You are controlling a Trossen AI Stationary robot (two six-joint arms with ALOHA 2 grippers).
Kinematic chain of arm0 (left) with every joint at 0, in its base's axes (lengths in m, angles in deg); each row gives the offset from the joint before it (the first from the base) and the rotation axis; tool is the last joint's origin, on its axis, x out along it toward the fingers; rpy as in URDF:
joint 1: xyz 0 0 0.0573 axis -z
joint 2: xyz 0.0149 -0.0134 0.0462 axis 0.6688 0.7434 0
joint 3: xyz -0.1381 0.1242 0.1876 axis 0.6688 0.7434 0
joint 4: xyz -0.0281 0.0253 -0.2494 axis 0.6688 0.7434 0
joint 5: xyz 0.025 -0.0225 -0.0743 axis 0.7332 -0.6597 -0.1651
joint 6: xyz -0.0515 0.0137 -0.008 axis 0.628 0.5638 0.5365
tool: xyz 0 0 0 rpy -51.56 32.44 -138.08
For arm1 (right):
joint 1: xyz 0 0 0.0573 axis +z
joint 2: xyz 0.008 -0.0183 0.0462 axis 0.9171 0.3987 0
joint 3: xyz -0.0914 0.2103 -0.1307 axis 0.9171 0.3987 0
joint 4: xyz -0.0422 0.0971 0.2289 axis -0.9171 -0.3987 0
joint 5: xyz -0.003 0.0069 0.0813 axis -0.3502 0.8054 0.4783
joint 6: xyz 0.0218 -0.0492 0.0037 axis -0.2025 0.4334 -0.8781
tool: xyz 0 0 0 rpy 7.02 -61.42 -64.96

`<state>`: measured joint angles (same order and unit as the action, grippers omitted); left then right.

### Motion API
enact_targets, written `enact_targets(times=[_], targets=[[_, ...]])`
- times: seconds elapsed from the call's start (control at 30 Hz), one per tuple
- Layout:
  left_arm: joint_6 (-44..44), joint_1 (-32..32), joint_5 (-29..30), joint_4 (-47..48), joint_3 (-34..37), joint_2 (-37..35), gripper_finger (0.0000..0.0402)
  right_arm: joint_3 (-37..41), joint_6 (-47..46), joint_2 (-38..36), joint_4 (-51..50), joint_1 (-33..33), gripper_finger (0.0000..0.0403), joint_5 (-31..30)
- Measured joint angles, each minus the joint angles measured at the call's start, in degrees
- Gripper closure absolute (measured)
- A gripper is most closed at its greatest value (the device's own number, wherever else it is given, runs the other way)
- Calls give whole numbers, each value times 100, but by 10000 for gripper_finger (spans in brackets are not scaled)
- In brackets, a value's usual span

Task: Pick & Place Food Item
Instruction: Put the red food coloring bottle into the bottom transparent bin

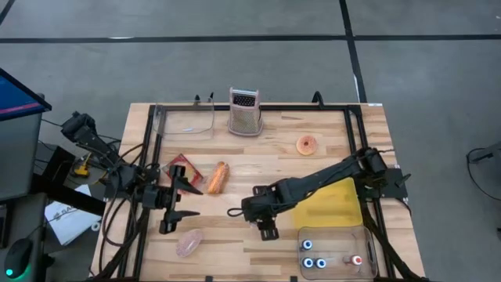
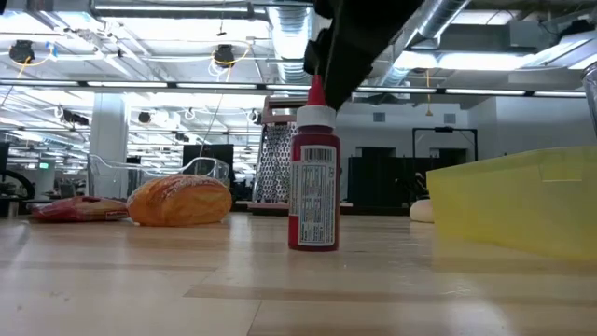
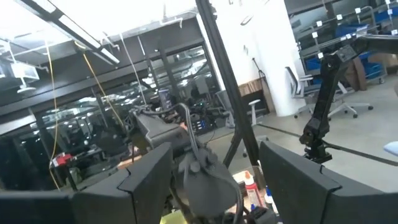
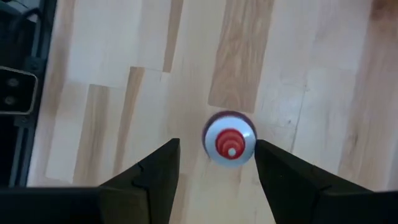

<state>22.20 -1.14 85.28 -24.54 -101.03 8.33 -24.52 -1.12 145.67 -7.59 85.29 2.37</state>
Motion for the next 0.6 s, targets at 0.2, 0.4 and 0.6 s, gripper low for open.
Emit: enact_targets(times=[0.2, 0.4, 0.6], targets=[[-55, 7, 0, -43, 0, 0, 164, -1, 177, 166, -6, -77, 203, -21], [-73, 4, 0, -59, 0, 0, 164, -4, 205, 150, 121, -116, 203, -15], [-73, 4, 0, -88, 0, 0, 164, -4, 245, 150, 255, -118, 203, -4]])
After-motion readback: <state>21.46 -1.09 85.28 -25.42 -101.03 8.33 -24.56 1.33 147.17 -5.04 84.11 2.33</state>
